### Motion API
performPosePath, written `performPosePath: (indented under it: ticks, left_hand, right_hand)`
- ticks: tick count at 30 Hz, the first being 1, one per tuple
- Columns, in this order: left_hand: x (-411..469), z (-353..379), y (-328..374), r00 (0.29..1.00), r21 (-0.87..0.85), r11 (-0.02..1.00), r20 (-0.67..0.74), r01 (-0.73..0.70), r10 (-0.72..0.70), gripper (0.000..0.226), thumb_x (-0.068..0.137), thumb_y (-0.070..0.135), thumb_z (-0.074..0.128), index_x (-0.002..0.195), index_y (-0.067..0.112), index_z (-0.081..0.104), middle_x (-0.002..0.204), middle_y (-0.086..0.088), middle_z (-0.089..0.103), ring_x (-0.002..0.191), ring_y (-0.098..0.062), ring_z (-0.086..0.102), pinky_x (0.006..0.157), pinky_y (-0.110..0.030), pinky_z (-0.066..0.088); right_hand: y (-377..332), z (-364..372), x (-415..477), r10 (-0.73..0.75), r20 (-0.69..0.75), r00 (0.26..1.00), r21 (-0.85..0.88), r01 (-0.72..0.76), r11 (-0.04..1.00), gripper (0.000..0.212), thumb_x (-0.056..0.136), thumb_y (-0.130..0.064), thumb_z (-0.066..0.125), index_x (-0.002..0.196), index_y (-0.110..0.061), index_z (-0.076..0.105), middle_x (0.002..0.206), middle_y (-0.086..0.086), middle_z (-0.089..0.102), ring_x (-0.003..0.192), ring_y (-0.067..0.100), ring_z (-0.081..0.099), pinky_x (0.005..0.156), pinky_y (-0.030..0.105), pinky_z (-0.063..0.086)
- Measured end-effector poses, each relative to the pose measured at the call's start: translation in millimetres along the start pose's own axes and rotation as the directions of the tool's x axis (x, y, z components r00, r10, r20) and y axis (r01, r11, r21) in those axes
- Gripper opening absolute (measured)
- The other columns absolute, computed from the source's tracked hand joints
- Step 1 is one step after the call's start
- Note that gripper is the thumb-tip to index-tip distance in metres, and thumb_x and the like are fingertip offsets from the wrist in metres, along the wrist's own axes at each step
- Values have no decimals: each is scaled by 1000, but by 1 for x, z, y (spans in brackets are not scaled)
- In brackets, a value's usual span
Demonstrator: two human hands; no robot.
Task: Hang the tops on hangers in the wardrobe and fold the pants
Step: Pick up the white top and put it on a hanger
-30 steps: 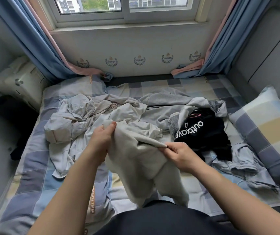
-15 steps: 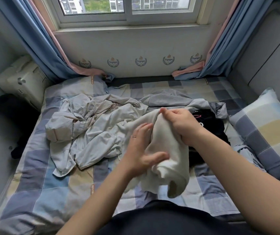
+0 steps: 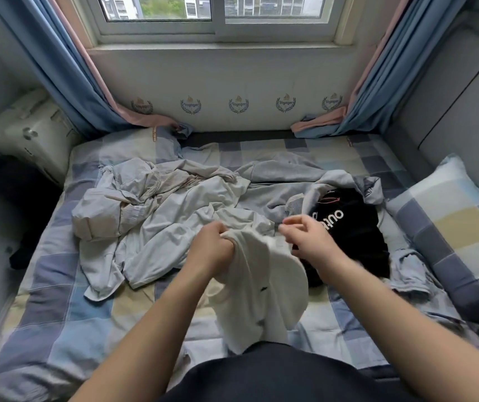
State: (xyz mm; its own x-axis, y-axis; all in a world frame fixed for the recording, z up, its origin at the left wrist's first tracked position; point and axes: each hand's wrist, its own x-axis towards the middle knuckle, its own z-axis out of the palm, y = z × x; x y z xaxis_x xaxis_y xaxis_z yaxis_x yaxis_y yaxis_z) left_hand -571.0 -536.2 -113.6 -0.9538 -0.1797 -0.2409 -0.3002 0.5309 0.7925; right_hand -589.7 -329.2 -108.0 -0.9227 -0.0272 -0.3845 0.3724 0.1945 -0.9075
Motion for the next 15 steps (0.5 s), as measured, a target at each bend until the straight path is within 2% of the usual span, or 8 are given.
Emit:
performPosePath:
  ticks: [1,3,5,7,9,11,15]
  left_hand:
    - [1,-2,-2,998,43,997,34,60,-61,14,75,17,51,80,15,64,73,0,63,82,-27,65,70,-34,48]
    - [0,0,-6,989,65,992,88,111,-117,13,76,14,52,81,18,64,76,1,64,86,-27,65,73,-34,49]
    - [-3,6,-7,988,29,993,106,113,-115,15,76,10,51,78,17,63,76,0,65,86,-26,64,77,-35,51]
    - [-4,9,-2,991,15,995,95,99,-100,18,76,7,50,78,17,65,77,-2,67,85,-25,65,77,-35,52]
    - [-4,7,6,992,3,997,101,75,-75,17,71,13,50,78,20,64,78,2,67,80,-18,64,70,-33,50]
    - [-5,3,13,992,-12,999,117,53,-51,17,69,15,50,77,24,62,79,6,65,77,-8,60,64,-29,45]
    - [-6,-7,18,992,-85,994,110,72,-62,28,61,18,46,80,23,66,80,2,68,77,-13,62,64,-27,43]
  right_hand:
    - [11,1,-7,-70,-3,998,-56,70,996,17,92,-18,71,107,-15,62,103,5,66,83,13,61,71,25,50]
    - [33,7,-23,-106,144,984,-139,126,982,25,88,-19,76,109,-20,62,105,6,67,86,14,64,72,26,53]
    - [48,20,-39,1,348,937,-269,99,958,39,84,-29,80,115,-26,58,110,0,66,86,9,64,75,22,53]
    - [56,35,-48,88,451,888,-387,106,916,56,79,-45,80,124,-28,52,114,-9,64,91,3,65,83,22,54]
    - [56,52,-50,103,386,917,-455,93,885,68,73,-57,75,128,-28,48,119,-9,64,102,8,64,90,31,53]
    - [51,62,-47,70,238,969,-517,66,853,70,68,-61,67,128,-31,48,120,-5,64,109,18,61,89,37,51]
    - [55,63,-40,-70,161,985,-553,148,820,27,86,-32,60,113,-25,63,107,3,70,104,25,62,84,38,51]
